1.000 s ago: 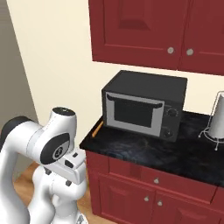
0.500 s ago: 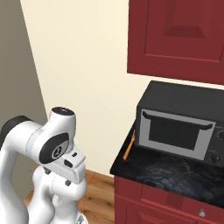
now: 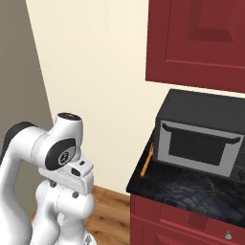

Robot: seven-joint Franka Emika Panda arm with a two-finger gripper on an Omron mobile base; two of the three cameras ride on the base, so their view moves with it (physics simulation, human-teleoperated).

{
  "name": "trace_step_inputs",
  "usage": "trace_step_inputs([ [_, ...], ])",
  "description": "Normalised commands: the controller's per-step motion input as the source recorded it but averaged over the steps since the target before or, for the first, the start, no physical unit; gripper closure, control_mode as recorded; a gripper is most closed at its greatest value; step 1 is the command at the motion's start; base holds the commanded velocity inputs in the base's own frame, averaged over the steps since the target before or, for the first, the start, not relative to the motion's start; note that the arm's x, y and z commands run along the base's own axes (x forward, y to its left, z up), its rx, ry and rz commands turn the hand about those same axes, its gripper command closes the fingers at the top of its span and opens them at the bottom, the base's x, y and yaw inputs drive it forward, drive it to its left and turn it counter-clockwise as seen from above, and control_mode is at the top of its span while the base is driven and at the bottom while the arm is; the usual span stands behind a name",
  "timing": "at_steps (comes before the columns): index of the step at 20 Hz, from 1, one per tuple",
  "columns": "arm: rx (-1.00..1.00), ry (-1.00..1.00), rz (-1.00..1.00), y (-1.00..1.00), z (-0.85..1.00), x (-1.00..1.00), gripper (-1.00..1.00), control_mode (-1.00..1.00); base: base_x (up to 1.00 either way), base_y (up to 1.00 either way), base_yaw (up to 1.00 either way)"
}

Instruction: Take the fork and place it on the left side of the plate. Then take the spoon and place it on the right side of the plate. Make sure they're directly next to the plate.

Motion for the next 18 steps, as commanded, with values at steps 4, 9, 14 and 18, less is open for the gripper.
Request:
trace_step_inputs([
  [4, 0.00, 0.01, 0.10, -0.07, 0.00, 0.37, -1.00, -1.00, 0.00, 0.00, 0.00],
  [9, 0.00, -0.04, 0.03, -0.44, 0.00, 0.13, -1.00, -1.00, 0.00, 0.00, 0.00],
  [14, -0.03, -0.09, 0.00, -0.43, 0.00, 0.01, -1.00, -1.00, 0.00, 0.00, 0.00],
  [18, 0.00, -0.08, 0.00, -0.24, 0.00, 0.27, -1.00, -1.00, 0.00, 0.00, 0.00],
])
